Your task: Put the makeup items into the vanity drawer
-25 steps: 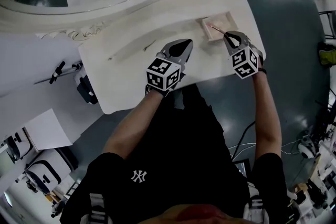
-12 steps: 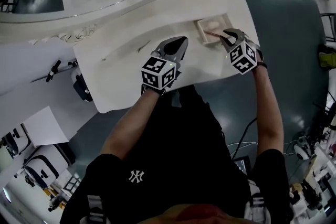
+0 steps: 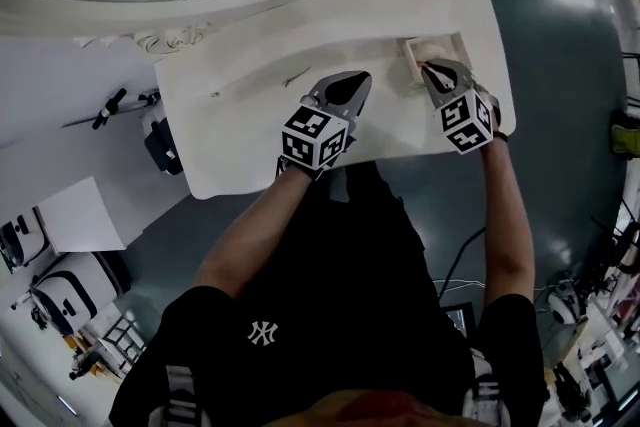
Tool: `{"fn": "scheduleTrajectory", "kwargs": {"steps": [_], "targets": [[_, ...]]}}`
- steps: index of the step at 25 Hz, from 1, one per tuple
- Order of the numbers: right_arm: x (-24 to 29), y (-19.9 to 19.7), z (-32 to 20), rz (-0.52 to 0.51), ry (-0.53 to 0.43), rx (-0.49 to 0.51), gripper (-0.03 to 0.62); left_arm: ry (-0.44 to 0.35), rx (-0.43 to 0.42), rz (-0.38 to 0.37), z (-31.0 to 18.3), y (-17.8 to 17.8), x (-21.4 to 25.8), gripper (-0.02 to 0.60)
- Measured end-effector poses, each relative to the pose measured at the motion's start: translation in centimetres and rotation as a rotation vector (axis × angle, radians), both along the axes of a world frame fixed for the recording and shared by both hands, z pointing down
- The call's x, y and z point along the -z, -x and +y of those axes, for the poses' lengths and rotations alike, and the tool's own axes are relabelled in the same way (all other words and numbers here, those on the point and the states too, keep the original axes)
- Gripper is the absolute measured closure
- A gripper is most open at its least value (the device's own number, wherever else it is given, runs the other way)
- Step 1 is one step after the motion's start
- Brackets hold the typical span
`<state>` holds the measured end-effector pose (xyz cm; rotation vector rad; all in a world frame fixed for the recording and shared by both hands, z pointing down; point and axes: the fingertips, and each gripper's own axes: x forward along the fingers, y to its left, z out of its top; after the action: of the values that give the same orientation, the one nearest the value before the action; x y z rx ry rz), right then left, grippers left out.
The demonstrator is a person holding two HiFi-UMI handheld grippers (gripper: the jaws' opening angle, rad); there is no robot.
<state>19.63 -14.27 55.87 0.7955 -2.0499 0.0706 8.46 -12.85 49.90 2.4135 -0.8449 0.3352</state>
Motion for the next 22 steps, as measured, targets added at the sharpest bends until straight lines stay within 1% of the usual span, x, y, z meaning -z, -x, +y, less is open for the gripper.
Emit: {"fn": "scheduleTrajectory", "kwargs": {"steps": [4, 9, 15, 22], "targets": [[0.5, 4.0, 0.7, -0.053, -0.001, 0.017, 0.563, -0.002, 0.025, -0.005, 0.9, 2.6, 0.1, 0.581], [0.2, 9.9, 2.0, -0.085, 0.019, 0.089, 0.566, 0.003, 0.07, -0.012, 2.1, 6.5, -0.2, 0.581], [-0.8, 16.8, 2.8, -0.092, 0.04, 0.205, 0.565, 0.02, 0.134, -0.021, 3.2, 11.4, -1.1, 0.581], [-2.4, 22.6, 3.1, -0.078, 0.067, 0.314, 0.565, 0.039, 0.21, -0.029, 3.8, 16.2, -2.3, 0.581]]}}
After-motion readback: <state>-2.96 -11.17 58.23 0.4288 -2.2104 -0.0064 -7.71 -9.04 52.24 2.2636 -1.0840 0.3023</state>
